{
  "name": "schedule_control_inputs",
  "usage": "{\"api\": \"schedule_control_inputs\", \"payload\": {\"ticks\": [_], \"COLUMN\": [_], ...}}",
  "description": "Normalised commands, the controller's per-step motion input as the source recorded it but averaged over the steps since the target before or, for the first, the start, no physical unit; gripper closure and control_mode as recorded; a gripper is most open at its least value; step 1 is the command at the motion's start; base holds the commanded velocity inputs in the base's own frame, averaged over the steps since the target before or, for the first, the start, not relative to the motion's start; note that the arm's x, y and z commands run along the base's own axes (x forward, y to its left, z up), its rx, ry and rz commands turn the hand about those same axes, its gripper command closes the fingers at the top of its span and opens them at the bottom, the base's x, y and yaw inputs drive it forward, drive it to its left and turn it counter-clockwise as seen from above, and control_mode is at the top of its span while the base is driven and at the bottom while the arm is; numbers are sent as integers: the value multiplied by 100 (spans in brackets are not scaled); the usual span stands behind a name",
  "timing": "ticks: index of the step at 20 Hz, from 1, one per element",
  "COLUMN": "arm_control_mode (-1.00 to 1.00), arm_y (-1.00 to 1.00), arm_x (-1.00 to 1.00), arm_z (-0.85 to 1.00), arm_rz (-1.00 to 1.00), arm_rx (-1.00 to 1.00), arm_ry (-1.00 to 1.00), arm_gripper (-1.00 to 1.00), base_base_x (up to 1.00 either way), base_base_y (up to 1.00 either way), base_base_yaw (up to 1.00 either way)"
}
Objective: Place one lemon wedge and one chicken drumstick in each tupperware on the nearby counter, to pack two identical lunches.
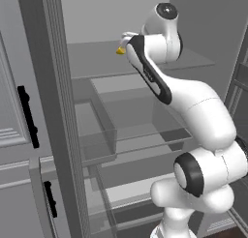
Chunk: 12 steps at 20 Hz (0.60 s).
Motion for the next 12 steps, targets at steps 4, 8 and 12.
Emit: {"api": "schedule_control_inputs", "payload": {"ticks": [4, 8, 12], "arm_control_mode": [-100, -100, -100], "arm_y": [26, 11, 0], "arm_x": [72, 72, 73], "arm_z": [-5, -14, -20], "arm_rz": [-2, -2, -2], "arm_rx": [-2, -3, -3], "arm_ry": [8, 5, 2], "arm_gripper": [-100, -100, -100], "base_base_x": [0, 0, 0], "base_base_y": [0, 0, 0], "base_base_yaw": [0, 0, 0]}}
